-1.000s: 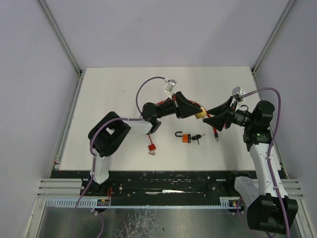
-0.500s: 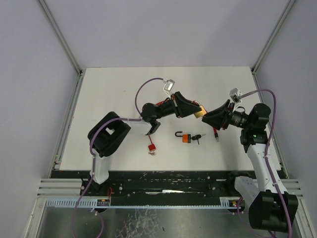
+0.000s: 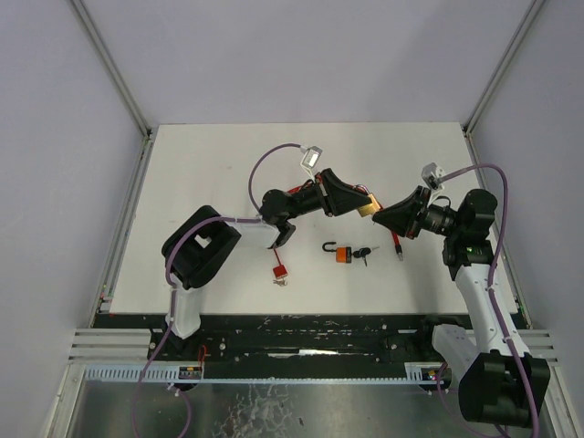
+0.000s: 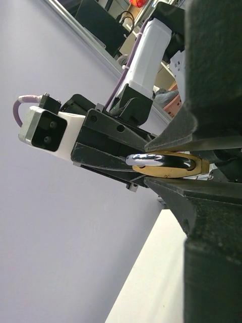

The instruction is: Lock with the key

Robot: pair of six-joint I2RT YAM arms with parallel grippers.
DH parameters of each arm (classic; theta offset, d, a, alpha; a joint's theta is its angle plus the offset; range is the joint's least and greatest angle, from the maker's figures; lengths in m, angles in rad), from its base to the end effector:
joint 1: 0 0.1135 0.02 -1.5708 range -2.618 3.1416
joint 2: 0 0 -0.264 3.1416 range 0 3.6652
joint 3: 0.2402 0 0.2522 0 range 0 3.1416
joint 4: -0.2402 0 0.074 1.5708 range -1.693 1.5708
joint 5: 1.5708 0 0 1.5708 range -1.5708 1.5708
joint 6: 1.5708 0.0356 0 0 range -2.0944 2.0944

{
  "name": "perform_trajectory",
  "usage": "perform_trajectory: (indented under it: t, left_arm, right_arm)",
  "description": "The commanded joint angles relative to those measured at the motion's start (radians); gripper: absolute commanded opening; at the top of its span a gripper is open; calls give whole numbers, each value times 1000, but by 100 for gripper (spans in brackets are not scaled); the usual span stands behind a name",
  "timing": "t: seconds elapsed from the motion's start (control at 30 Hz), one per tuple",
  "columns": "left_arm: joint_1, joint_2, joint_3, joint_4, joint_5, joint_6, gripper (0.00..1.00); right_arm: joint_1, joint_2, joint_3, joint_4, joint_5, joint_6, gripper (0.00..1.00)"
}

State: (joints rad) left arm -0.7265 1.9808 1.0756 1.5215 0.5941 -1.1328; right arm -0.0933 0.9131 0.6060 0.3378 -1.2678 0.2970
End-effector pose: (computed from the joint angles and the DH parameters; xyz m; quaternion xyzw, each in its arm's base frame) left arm 0.2919 -0.2860 0.2598 0.1660 0.4826 -0.7611 0.4003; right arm 0.1972 0.0157 0.3082 -0.3083 0.6327 0.4690 0.5335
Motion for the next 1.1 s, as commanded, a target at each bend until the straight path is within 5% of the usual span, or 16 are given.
perform_trajectory:
  t: [0.0,0.37,0.73,0.9,1.07]
  left_arm:
    - [-1,-33,6,89,-62,6,0]
    - [-21,-13,5,83,-111,50,0]
    - [-25,13,-7,54,-189,105,0]
    - [-9,-2,-39,66,-228,55,0]
    - [29,-31,-86,27,-304,-23,0]
  right_arm:
    - [12,-11,44,-55,30,-77,23]
    - [21,-24,96,-200,128,-217,0]
    - [21,-36,144,-358,218,-367,0]
    - [-19,-49,174,-367,148,-319,48]
    - [-52,-75,205,-457,138,-425,62]
